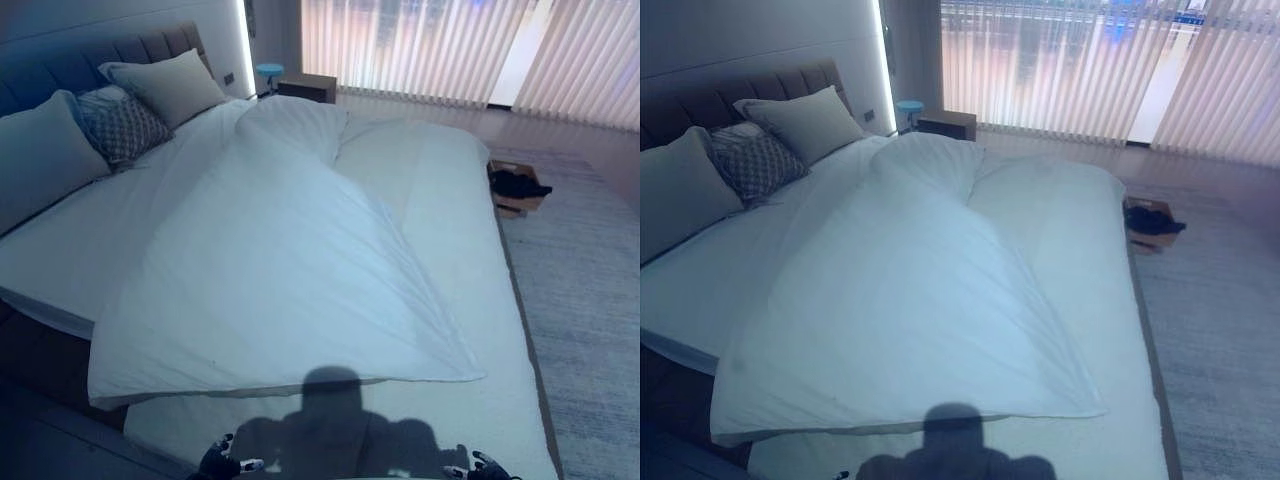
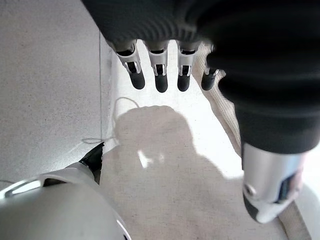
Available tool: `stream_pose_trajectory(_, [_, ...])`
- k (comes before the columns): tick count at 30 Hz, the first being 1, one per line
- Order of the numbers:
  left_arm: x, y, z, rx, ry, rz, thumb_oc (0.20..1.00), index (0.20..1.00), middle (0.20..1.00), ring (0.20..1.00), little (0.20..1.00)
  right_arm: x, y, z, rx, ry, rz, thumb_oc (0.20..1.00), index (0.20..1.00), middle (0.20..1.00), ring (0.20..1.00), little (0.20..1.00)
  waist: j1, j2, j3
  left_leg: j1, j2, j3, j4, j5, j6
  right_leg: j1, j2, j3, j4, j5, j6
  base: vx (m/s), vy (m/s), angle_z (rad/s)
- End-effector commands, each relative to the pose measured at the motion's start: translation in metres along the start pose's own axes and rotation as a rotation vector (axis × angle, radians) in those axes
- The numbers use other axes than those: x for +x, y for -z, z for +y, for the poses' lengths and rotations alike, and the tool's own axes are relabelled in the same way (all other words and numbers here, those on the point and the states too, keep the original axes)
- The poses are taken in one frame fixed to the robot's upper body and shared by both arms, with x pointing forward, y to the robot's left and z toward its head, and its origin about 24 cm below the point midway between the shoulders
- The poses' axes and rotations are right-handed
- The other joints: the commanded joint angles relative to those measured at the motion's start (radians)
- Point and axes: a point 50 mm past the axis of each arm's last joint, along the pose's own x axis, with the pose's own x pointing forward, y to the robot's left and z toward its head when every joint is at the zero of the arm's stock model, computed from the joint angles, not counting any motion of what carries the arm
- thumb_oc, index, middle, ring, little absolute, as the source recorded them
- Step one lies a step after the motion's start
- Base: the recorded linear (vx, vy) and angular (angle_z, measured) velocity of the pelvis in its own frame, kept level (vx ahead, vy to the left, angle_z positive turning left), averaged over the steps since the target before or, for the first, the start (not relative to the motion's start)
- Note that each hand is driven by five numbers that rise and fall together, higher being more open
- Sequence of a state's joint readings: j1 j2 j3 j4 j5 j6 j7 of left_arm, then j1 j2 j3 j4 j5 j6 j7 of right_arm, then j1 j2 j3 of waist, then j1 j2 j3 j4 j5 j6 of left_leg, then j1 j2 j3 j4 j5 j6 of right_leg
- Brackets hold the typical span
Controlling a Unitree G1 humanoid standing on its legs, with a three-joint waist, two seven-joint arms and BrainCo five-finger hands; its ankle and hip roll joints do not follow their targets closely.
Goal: Make the bed
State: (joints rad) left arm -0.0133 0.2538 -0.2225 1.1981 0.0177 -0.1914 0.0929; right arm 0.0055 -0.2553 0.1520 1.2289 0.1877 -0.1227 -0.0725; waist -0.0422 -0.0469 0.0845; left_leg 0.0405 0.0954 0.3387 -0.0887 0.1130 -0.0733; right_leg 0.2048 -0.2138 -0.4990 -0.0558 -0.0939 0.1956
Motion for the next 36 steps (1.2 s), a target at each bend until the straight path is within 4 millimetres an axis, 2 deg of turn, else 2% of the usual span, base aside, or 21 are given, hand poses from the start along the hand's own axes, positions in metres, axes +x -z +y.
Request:
stream_pose_trajectory(1, [0.006,-0.022,-0.005,0.024,0.033,-0.073,1.000,1.000,1.000,1.000,1.000,0.006,-0.028,-0.008,-0.020,0.030,-0.074,1.000,1.000,1.000,1.000,1.000,-0.003,0.040,0.010,0.070,0.046,0.044,0.028,-0.057,-0.049,-0.081,-0.001,0.030,-0.031,0.177,0.000,0.00,0.000,0.00])
stream_pose_trajectory(5, [0.007,-0.025,-0.012,0.034,0.064,-0.081,1.000,1.000,1.000,1.000,1.000,0.006,-0.028,-0.010,-0.038,0.026,-0.077,1.000,1.000,1.000,1.000,1.000,-0.010,0.046,0.006,0.079,0.045,0.046,0.023,-0.059,-0.049,-0.075,-0.003,0.030,-0.031,0.174,0.000,0.01,-0.001,0.00])
stream_pose_trajectory(7, [0.008,-0.037,-0.010,-0.030,0.045,-0.129,1.000,1.000,1.000,1.000,1.000,0.006,-0.041,-0.008,-0.018,0.016,-0.133,1.000,1.000,1.000,1.000,1.000,-0.011,0.048,0.005,0.082,0.045,0.050,0.024,-0.059,-0.050,-0.074,-0.003,0.031,-0.031,0.176,0.001,0.02,-0.003,-0.03])
stream_pose_trajectory(8, [0.007,-0.066,-0.003,-0.138,0.009,-0.262,1.000,1.000,1.000,1.000,1.000,0.005,-0.060,-0.006,0.049,0.002,-0.229,1.000,1.000,1.000,1.000,1.000,-0.012,0.049,0.004,0.082,0.046,0.051,0.024,-0.057,-0.052,-0.074,-0.004,0.031,-0.031,0.178,0.001,0.02,-0.004,-0.09])
stream_pose_trajectory(9, [0.005,-0.080,-0.001,-0.188,0.008,-0.330,1.000,1.000,1.000,1.000,1.000,0.003,-0.070,-0.004,0.076,-0.004,-0.280,1.000,1.000,1.000,1.000,1.000,-0.012,0.049,0.004,0.083,0.047,0.052,0.024,-0.057,-0.052,-0.073,-0.004,0.031,-0.031,0.178,0.001,0.02,-0.004,-0.11])
stream_pose_trajectory(10, [0.005,-0.079,0.000,-0.189,0.009,-0.328,1.000,1.000,1.000,1.000,1.000,0.003,-0.069,-0.004,0.076,-0.004,-0.279,1.000,1.000,1.000,1.000,1.000,-0.012,0.049,0.003,0.083,0.047,0.052,0.024,-0.057,-0.052,-0.073,-0.004,0.031,-0.031,0.178,0.001,0.01,-0.001,-0.08])
stream_pose_trajectory(12, [-0.006,-0.116,0.007,-0.417,0.039,-0.518,1.000,1.000,1.000,1.000,1.000,-0.003,-0.094,-0.006,0.165,-0.005,-0.404,1.000,1.000,1.000,1.000,1.000,-0.014,0.049,-0.001,0.089,0.049,0.052,0.024,-0.055,-0.053,-0.067,-0.004,0.028,-0.031,0.177,0.001,0.01,-0.001,-0.03])
stream_pose_trajectory(13, [-0.007,-0.115,0.008,-0.418,0.040,-0.517,1.000,1.000,1.000,1.000,1.000,-0.003,-0.093,-0.006,0.165,-0.005,-0.403,1.000,1.000,1.000,1.000,1.000,-0.014,0.049,-0.001,0.089,0.049,0.052,0.024,-0.055,-0.053,-0.067,-0.004,0.028,-0.031,0.177,0.001,0.00,0.000,0.00])
stream_pose_trajectory(14, [-0.015,-0.139,0.009,-0.553,0.095,-0.614,1.000,1.000,1.000,1.000,1.000,-0.010,-0.118,-0.007,0.205,-0.027,-0.509,1.000,1.000,1.000,1.000,1.000,-0.016,0.050,-0.004,0.091,0.050,0.053,0.026,-0.056,-0.053,-0.064,-0.005,0.027,-0.031,0.178,0.001,0.00,0.000,0.00])
stream_pose_trajectory(15, [-0.022,-0.156,0.009,-0.610,0.133,-0.678,1.000,1.000,1.000,1.000,1.000,-0.016,-0.134,-0.007,0.234,-0.049,-0.578,1.000,1.000,1.000,1.000,1.000,-0.018,0.051,-0.007,0.092,0.050,0.055,0.028,-0.057,-0.053,-0.063,-0.005,0.028,-0.031,0.179,0.001,0.00,0.000,0.00])
stream_pose_trajectory(16, [-0.022,-0.156,0.009,-0.611,0.134,-0.676,1.000,1.000,1.000,1.000,1.000,-0.017,-0.134,-0.007,0.234,-0.049,-0.576,1.000,1.000,1.000,1.000,1.000,-0.017,0.051,-0.008,0.092,0.050,0.055,0.028,-0.058,-0.053,-0.062,-0.005,0.028,-0.031,0.179,0.001,0.00,0.000,0.00])
stream_pose_trajectory(17, [-0.033,-0.174,0.007,-0.663,0.216,-0.752,1.000,1.000,1.000,1.000,1.000,-0.024,-0.149,-0.006,0.253,-0.070,-0.641,1.000,1.000,1.000,1.000,1.000,-0.021,0.053,-0.012,0.093,0.049,0.056,0.034,-0.061,-0.052,-0.060,-0.007,0.029,-0.031,0.180,0.000,0.00,0.000,0.00])
stream_pose_trajectory(18, [-0.033,-0.174,0.007,-0.663,0.217,-0.751,1.000,1.000,1.000,1.000,1.000,-0.024,-0.149,-0.006,0.253,-0.070,-0.640,1.000,1.000,1.000,1.000,1.000,-0.020,0.052,-0.012,0.093,0.049,0.056,0.034,-0.061,-0.052,-0.060,-0.007,0.029,-0.031,0.180,0.000,0.00,0.000,0.00])
stream_pose_trajectory(19, [-0.041,-0.185,0.002,-0.741,0.308,-0.777,1.000,1.000,1.000,1.000,1.000,-0.036,-0.170,-0.001,0.271,-0.128,-0.734,1.000,1.000,1.000,1.000,1.000,-0.024,0.054,-0.016,0.095,0.048,0.060,0.041,-0.066,-0.050,-0.058,-0.008,0.029,-0.031,0.181,0.000,0.00,0.000,0.00])
stream_pose_trajectory(20, [-0.041,-0.185,0.002,-0.741,0.309,-0.776,1.000,1.000,1.000,1.000,1.000,-0.036,-0.169,-0.001,0.271,-0.128,-0.733,1.000,1.000,1.000,1.000,1.000,-0.024,0.054,-0.016,0.095,0.048,0.060,0.041,-0.066,-0.050,-0.058,-0.008,0.029,-0.031,0.181,0.000,0.00,0.000,0.00])
stream_pose_trajectory(21, [-0.043,-0.186,-0.005,-0.816,0.376,-0.759,1.000,1.000,1.000,1.000,1.000,-0.042,-0.179,0.005,0.300,-0.179,-0.771,1.000,1.000,1.000,1.000,1.000,-0.027,0.055,-0.020,0.096,0.046,0.063,0.044,-0.068,-0.049,-0.059,-0.010,0.031,-0.030,0.183,0.001,0.00,0.000,0.00])
stream_pose_trajectory(26, [-0.046,-0.191,-0.021,-0.985,0.476,-0.710,1.000,1.000,1.000,1.000,1.000,-0.056,-0.192,0.030,0.378,-0.318,-0.820,1.000,1.000,1.000,1.000,1.000,-0.032,0.055,-0.017,0.086,0.045,0.065,0.048,-0.068,-0.049,-0.077,-0.010,0.040,-0.027,0.190,0.002,0.00,0.000,0.00])
stream_pose_trajectory(28, [-0.047,-0.192,-0.022,-0.998,0.482,-0.710,1.000,1.000,1.000,1.000,1.000,-0.057,-0.193,0.033,0.392,-0.334,-0.820,1.000,1.000,1.000,1.000,1.000,-0.032,0.054,-0.011,0.075,0.045,0.065,0.052,-0.068,-0.049,-0.087,-0.010,0.042,-0.026,0.191,0.002,-0.02,-0.002,-0.01])
stream_pose_trajectory(30, [-0.051,-0.201,-0.022,-1.036,0.501,-0.733,1.000,1.000,1.000,1.000,1.000,-0.063,-0.199,0.041,0.415,-0.388,-0.838,1.000,1.000,1.000,1.000,1.000,-0.032,0.051,0.024,0.026,0.048,0.060,0.068,-0.062,-0.050,-0.131,-0.009,0.047,-0.021,0.200,0.002,-0.16,-0.017,-0.02])
stream_pose_trajectory(32, [-0.061,-0.215,-0.023,-1.038,0.554,-0.787,1.000,1.000,1.000,1.000,1.000,-0.069,-0.205,0.048,0.489,-0.447,-0.847,1.000,1.000,1.000,1.000,1.000,-0.028,0.047,0.099,-0.066,0.052,0.039,0.101,-0.053,-0.052,-0.216,-0.011,0.058,-0.005,0.214,0.001,-0.24,-0.039,-0.07])
stream_pose_trajectory(36, [-0.072,-0.234,-0.027,-1.037,0.608,-0.838,1.000,1.000,1.000,1.000,1.000,-0.075,-0.216,0.054,0.549,-0.493,-0.869,1.000,1.000,1.000,1.000,1.000,-0.023,0.050,0.168,-0.138,0.059,0.027,0.126,-0.046,-0.054,-0.275,-0.017,0.058,0.008,0.225,-0.002,-0.11,-0.020,0.04])
